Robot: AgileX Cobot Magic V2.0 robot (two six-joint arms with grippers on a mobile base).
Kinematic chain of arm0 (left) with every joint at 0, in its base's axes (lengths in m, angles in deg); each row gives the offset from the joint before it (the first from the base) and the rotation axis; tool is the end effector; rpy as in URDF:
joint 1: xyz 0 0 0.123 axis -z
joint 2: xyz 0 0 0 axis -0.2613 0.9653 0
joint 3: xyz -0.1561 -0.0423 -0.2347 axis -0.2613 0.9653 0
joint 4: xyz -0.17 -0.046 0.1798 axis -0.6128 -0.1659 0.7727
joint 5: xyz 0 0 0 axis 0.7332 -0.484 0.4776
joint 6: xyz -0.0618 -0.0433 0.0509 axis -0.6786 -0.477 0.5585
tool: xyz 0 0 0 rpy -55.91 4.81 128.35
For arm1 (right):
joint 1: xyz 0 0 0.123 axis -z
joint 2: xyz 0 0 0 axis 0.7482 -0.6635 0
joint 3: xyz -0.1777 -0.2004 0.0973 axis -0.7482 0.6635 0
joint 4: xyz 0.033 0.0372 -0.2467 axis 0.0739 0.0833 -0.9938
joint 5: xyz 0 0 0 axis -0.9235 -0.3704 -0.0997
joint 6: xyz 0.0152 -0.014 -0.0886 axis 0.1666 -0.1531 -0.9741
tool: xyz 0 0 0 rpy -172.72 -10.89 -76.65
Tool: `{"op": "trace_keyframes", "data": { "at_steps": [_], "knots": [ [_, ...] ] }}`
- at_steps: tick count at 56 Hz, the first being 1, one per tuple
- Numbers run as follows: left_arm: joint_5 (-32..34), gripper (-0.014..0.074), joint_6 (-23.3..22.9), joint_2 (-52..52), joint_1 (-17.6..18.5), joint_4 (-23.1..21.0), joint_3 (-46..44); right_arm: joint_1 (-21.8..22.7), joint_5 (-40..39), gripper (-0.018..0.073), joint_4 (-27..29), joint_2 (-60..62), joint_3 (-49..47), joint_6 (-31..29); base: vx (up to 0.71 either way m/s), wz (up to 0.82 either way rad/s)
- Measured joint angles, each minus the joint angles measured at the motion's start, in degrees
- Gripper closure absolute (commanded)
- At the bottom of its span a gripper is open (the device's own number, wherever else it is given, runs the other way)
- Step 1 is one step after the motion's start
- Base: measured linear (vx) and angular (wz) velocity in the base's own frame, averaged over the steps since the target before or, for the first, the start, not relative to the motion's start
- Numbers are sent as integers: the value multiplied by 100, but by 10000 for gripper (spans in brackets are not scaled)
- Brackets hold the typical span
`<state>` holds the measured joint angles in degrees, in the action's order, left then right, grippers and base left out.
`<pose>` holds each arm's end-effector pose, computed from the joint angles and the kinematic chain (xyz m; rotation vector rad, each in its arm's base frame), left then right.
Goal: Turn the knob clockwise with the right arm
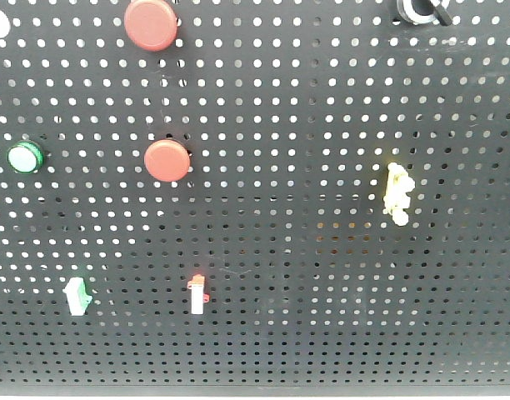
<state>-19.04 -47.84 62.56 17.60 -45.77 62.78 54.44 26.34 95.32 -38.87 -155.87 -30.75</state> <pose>0.0560 -0.0026 0.2092 0.2325 1.4304 0.1891 0.1376 0.0171 0.5185 -0.1648 1.6170 0.2256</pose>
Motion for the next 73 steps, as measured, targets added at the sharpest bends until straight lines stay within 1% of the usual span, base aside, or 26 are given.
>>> {"op": "trace_keyframes", "data": {
  "at_steps": [7, 9, 13, 15, 20, 30, 32, 35, 38, 40, 44, 48, 50, 53, 58, 64, 73],
  "knots": [
    [0, 603, 0, 0, 0, 0, 0, 0, 346, 566, 1503, -171, 0, -1327, 0, 0],
    [0, 603, 0, 0, 0, 0, 0, 0, 418, 566, 1853, -203, 0, -1567, 0, 0],
    [0, 603, 0, 0, 0, 0, 0, 0, 570, 566, 2414, -260, 0, -2063, 0, 0],
    [0, 603, 0, 0, 0, 0, 0, 0, 628, 566, 2607, -264, 0, -2223, 0, 0],
    [0, 603, 0, 0, 0, 0, 0, 0, 694, 566, 2870, -264, 0, -2423, 0, 0],
    [0, 603, 0, 0, 0, 0, 0, -70, 732, 566, 3154, -345, 0, -2465, 0, 0],
    [0, 603, 0, 0, 0, 0, 0, -166, 732, 566, 3224, -403, 0, -2478, 0, 0],
    [0, 603, 0, 0, 0, 0, 0, -428, 697, 566, 3270, -521, 0, -2507, 0, 0],
    [0, 603, 0, 0, 0, 0, 0, -860, 580, 566, 3206, -652, 0, -2581, 0, 0],
    [0, 603, 0, 0, 0, 0, 0, -1138, 458, 566, 3067, -728, 0, -2601, 0, 0],
    [0, 603, 0, 0, 0, 0, 0, -1725, 150, 566, 2553, -835, 0, -2622, 0, 0],
    [0, 603, 0, 0, 0, 0, 0, -2256, -133, 566, 1874, -873, 0, -2622, 0, 0],
    [0, 603, 0, 0, 0, 0, 0, -2516, -307, 566, 1443, -873, 5, -2607, 0, 0],
    [0, 603, 0, 0, 0, 0, 0, -2776, -526, 566, 856, -873, 5, -2538, 0, 0],
    [0, 603, 0, 0, 0, 0, 0, -2992, -948, 565, -65, -873, 5, -2422, 0, 0],
    [0, 603, 0, 0, 0, 0, 0, -3049, -1327, 565, -1005, -873, 5, -2392, 0, 0],
    [0, 603, 0, 0, 0, 0, 0, -3049, -1560, 565, -2156, -873, 5, -2375, 0, 0]
  ]
}}
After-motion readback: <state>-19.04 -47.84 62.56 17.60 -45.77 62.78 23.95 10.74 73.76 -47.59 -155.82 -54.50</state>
